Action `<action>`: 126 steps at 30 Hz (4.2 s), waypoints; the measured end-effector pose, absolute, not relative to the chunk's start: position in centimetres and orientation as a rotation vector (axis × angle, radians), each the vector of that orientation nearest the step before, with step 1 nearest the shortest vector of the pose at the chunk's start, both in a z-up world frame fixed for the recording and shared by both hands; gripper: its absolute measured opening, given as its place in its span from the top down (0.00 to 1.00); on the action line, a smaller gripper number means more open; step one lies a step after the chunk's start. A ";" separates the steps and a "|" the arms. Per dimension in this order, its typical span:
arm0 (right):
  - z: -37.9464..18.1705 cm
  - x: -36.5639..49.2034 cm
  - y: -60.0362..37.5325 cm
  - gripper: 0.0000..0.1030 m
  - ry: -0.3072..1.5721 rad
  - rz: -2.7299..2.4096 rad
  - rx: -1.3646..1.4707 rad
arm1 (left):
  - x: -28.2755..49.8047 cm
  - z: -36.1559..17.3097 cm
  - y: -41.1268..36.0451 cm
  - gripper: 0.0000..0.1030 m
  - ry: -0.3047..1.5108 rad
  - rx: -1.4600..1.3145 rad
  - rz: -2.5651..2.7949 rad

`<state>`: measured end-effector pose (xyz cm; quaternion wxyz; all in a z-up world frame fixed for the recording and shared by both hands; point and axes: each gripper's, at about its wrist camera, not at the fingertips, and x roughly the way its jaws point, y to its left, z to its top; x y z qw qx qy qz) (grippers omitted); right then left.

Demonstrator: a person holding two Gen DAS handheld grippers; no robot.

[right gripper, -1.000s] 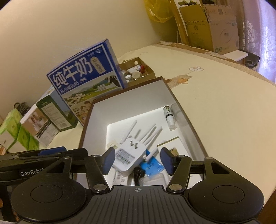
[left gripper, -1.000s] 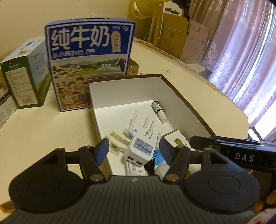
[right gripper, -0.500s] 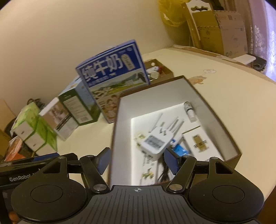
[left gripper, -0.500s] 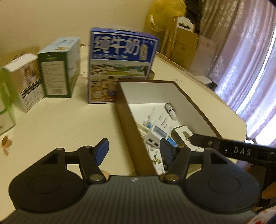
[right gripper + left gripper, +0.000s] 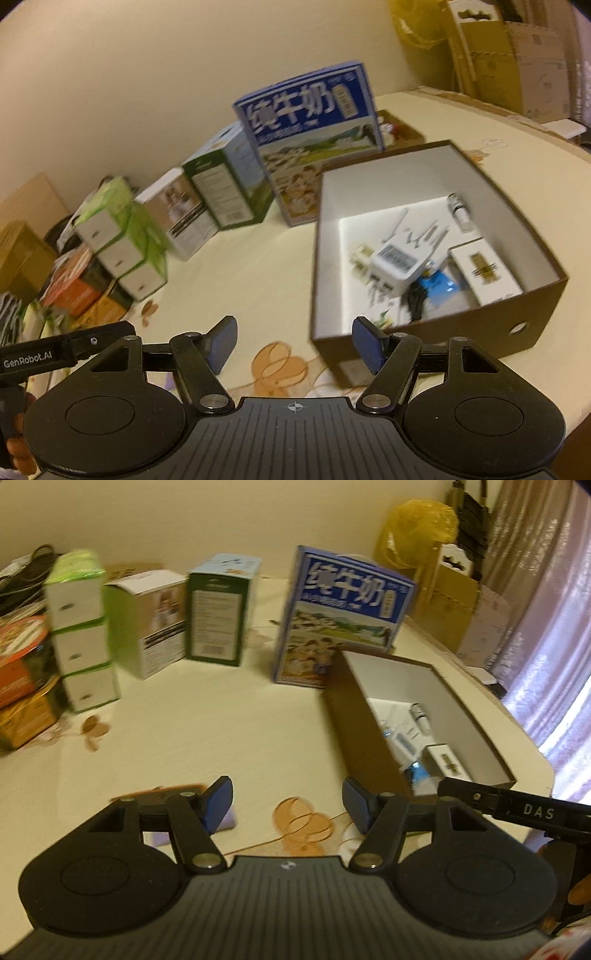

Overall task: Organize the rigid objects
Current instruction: 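Move both tools back from the brown box toward the remaining items, then reach the right tool to the purple tube while the left tool approaches the orange utility knife, then close the right tool on the purple squeeze tube and lift it, then grasp the orange utility knife lengthwise with the left tool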

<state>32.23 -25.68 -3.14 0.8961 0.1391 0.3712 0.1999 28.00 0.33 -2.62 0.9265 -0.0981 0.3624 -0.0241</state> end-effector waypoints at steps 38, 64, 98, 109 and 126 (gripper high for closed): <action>-12.5 33.7 -12.0 0.36 0.895 0.696 0.026 | 25.2 -13.2 8.0 0.40 0.919 -0.256 0.169; -17.6 38.6 -5.2 0.48 0.907 0.942 -0.117 | 28.2 -18.3 13.3 0.40 0.991 -0.314 0.276; -19.0 35.0 -9.2 0.73 0.816 0.694 -0.213 | 29.0 -18.4 13.1 0.40 0.918 -0.138 0.160; -18.9 38.6 -9.5 0.73 0.856 0.553 -0.129 | 34.9 -18.4 12.5 0.40 0.880 0.090 -0.022; -19.1 40.1 -9.5 0.73 0.876 0.572 -0.107 | 39.0 -20.1 12.6 0.44 0.967 0.193 -0.323</action>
